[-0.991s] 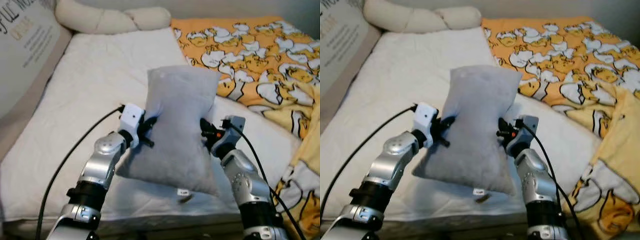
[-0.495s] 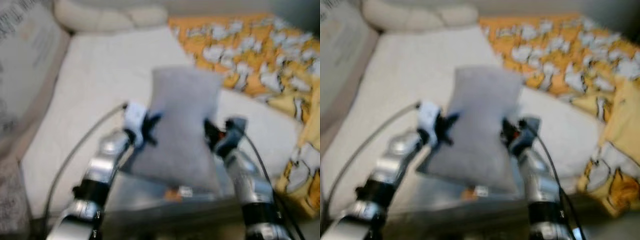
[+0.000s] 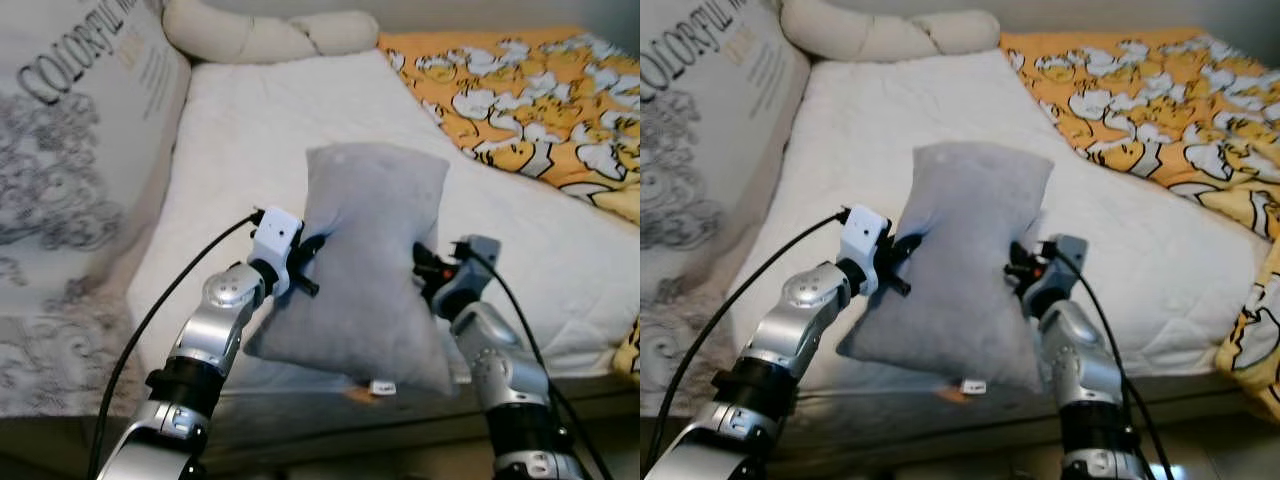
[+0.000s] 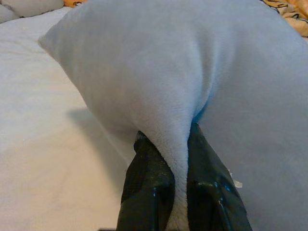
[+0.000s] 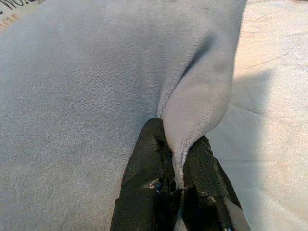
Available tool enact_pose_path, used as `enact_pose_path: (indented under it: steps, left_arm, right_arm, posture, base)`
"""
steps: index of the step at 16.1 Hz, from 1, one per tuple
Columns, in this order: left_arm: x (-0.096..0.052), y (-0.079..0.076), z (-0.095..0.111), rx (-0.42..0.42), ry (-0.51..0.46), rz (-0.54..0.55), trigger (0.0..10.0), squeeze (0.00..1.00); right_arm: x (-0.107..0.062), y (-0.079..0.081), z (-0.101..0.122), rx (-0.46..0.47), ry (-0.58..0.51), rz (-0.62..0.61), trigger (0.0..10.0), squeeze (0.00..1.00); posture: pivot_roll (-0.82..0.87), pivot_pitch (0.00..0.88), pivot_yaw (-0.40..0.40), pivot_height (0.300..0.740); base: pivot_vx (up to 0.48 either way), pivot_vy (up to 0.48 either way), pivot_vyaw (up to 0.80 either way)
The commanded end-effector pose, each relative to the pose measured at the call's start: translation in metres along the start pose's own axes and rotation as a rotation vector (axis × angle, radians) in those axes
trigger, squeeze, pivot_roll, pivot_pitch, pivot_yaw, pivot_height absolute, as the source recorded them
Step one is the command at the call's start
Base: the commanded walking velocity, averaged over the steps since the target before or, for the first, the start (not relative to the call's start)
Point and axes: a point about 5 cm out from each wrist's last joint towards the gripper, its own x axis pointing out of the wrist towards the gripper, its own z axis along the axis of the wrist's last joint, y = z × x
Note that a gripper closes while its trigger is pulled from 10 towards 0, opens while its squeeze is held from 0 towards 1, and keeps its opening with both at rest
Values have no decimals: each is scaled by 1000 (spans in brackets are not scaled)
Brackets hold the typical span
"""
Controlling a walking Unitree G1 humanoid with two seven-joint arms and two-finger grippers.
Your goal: Clean up the room
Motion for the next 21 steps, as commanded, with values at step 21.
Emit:
enact_pose_path:
  steps: [21]
  left_arm:
    - [-8, 29, 11, 4, -34, 144, 10000, 0]
  right_arm:
    - [12, 18, -5, -37, 46, 99, 10000, 0]
  posture:
    - [-27, 0, 15, 740]
  base:
    - [132, 30, 24]
